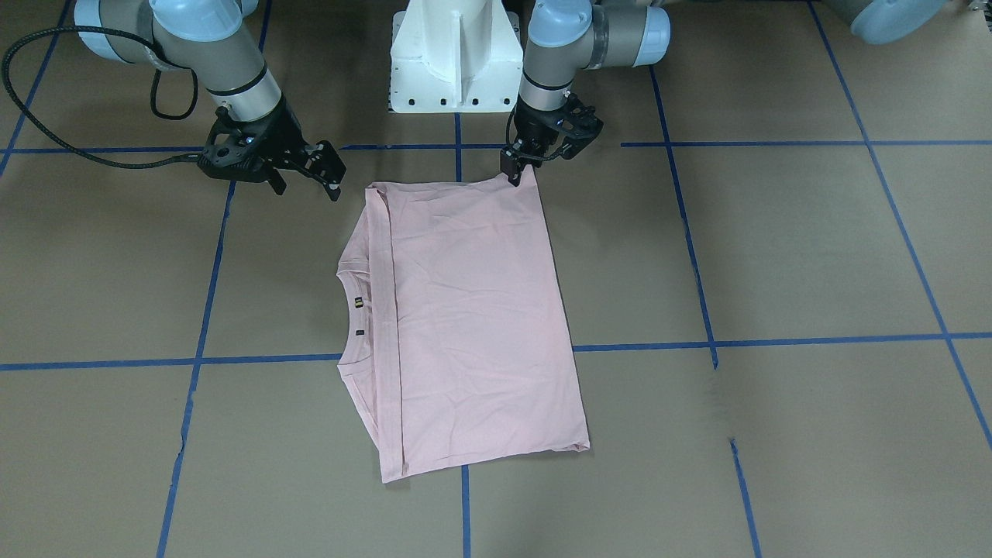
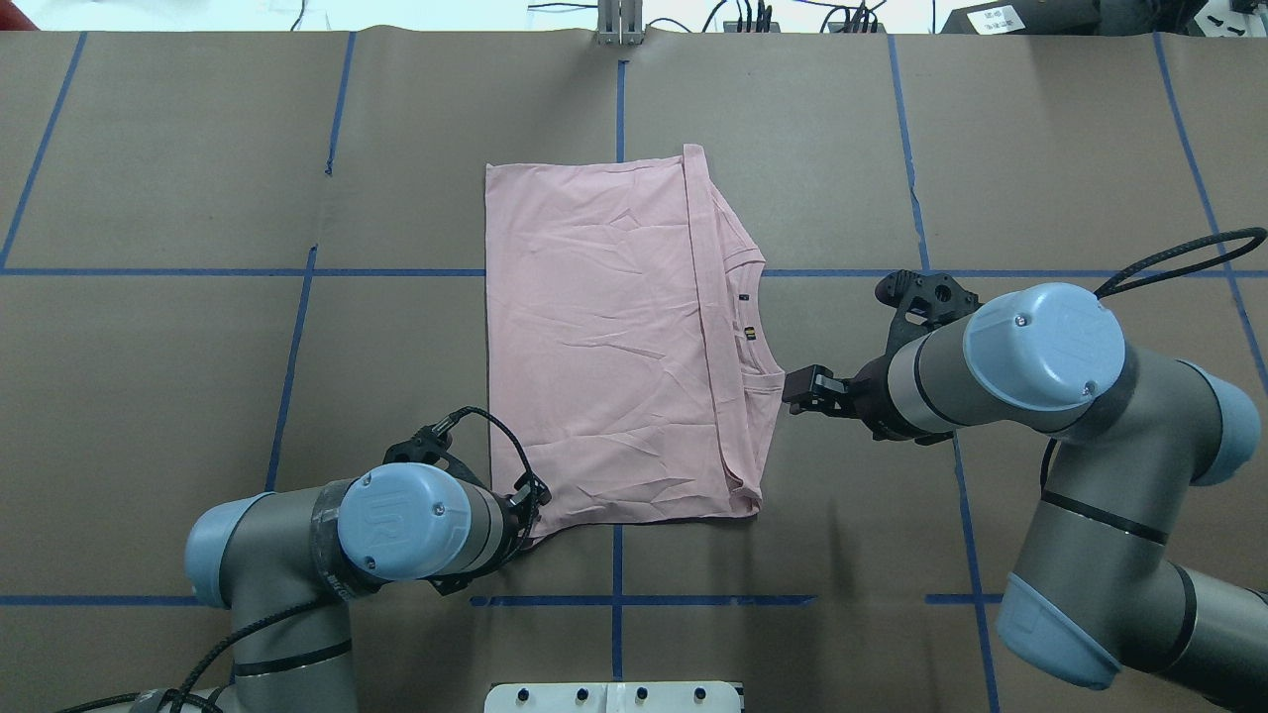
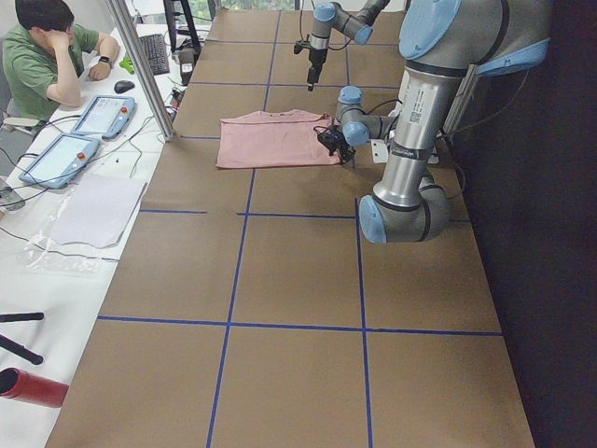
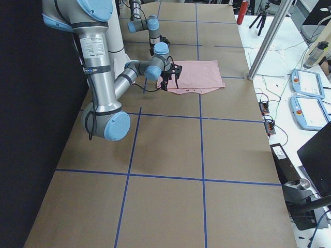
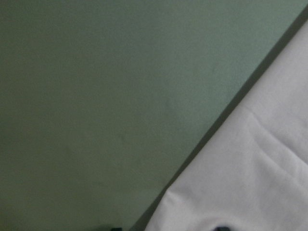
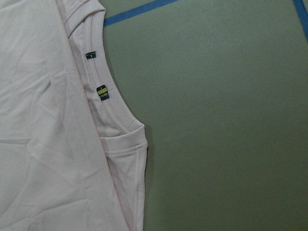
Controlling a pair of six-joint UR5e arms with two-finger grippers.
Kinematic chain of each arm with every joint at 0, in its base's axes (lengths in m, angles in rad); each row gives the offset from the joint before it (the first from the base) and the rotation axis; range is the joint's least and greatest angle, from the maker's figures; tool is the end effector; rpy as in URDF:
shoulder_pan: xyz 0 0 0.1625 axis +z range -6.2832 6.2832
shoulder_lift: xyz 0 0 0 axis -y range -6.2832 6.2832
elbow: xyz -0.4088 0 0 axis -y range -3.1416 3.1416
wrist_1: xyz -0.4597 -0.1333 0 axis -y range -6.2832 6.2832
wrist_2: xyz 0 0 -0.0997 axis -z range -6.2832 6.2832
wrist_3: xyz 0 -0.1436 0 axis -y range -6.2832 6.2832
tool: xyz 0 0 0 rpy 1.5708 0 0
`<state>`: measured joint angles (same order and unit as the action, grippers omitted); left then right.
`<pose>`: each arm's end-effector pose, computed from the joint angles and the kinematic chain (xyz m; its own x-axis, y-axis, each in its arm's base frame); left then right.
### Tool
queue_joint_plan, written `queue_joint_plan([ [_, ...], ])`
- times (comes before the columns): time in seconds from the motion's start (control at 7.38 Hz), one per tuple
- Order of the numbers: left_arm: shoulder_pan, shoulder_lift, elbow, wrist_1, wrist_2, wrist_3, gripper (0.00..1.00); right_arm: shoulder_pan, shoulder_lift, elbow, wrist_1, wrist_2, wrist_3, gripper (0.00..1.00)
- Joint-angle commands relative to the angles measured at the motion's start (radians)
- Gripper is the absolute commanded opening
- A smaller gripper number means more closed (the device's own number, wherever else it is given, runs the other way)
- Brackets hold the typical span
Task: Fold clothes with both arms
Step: 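Move the left gripper to the shirt corner nearest the robot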
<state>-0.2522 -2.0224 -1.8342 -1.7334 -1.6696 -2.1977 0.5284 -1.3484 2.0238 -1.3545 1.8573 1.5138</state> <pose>0.6473 -0.2898 0.2435 0.3985 -0.7055 -0.5860 0.5046 0.7022 -0.5023 -0.4876 -0.3920 0.2828 0.5583 0.2626 0.7870 -0.2623 0.9558 -0.1329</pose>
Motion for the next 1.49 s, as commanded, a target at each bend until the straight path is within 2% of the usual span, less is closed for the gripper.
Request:
queue_joint_plan([
  [0.0, -0.002, -0.001, -0.016, -0.002, 0.002, 0.001, 0.00, 0.002, 0.000, 0.003, 0.000, -0.001, 0.000, 1.00],
  [0.41, -0.004, 0.001, -0.036, -0.005, 0.001, 0.032, 0.00, -0.001, 0.000, 0.001, -0.002, -0.001, 0.003, 1.00],
  [0.54, -0.012, 0.004, -0.060, -0.003, -0.001, 0.064, 0.00, -0.022, 0.002, -0.008, -0.002, -0.010, 0.059, 1.00],
  [0.81, -0.025, 0.004, -0.063, -0.003, -0.002, 0.119, 0.00, -0.083, 0.093, -0.107, -0.012, -0.062, 0.224, 1.00],
  [0.95, -0.027, 0.005, -0.063, -0.005, -0.001, 0.119, 0.00, -0.115, 0.148, -0.144, -0.067, -0.119, 0.255, 1.00],
  [1.08, -0.025, 0.004, -0.063, -0.005, -0.005, 0.119, 0.00, -0.143, 0.182, -0.146, -0.142, -0.131, 0.272, 1.00],
  [1.36, -0.025, 0.002, -0.063, -0.005, -0.007, 0.119, 0.00, -0.188, 0.186, -0.168, -0.147, -0.141, 0.330, 1.00],
])
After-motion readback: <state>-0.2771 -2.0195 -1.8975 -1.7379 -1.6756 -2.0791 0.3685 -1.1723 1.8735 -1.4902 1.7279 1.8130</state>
